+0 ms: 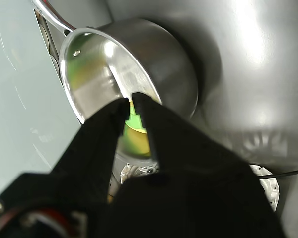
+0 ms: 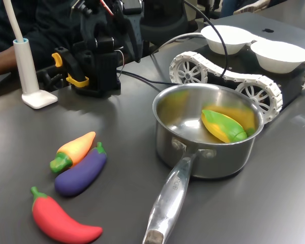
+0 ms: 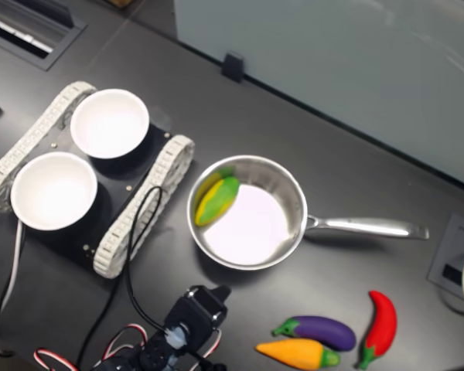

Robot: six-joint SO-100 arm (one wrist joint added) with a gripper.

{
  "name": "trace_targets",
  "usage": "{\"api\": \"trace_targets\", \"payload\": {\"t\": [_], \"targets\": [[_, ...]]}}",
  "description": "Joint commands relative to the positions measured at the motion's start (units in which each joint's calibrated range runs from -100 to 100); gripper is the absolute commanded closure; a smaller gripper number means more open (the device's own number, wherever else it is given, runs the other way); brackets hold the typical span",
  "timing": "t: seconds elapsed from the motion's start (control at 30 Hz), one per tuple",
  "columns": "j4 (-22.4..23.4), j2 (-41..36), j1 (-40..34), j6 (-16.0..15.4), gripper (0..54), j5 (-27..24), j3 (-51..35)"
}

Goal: Pick up the brinjal and place them in the pan

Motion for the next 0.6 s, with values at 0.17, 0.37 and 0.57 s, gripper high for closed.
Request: {"api": "trace_targets", "payload": {"t": [0.17,0.37,0.57], "targets": [[0.3,5.0,6.6,-0.5,53.2,0.8,-9.0],[0.2,8.3,10.1,-0.6,51.8,1.1,-12.8],[0.3,12.6,12.4,-0.6,51.4,1.3,-16.1]]}}
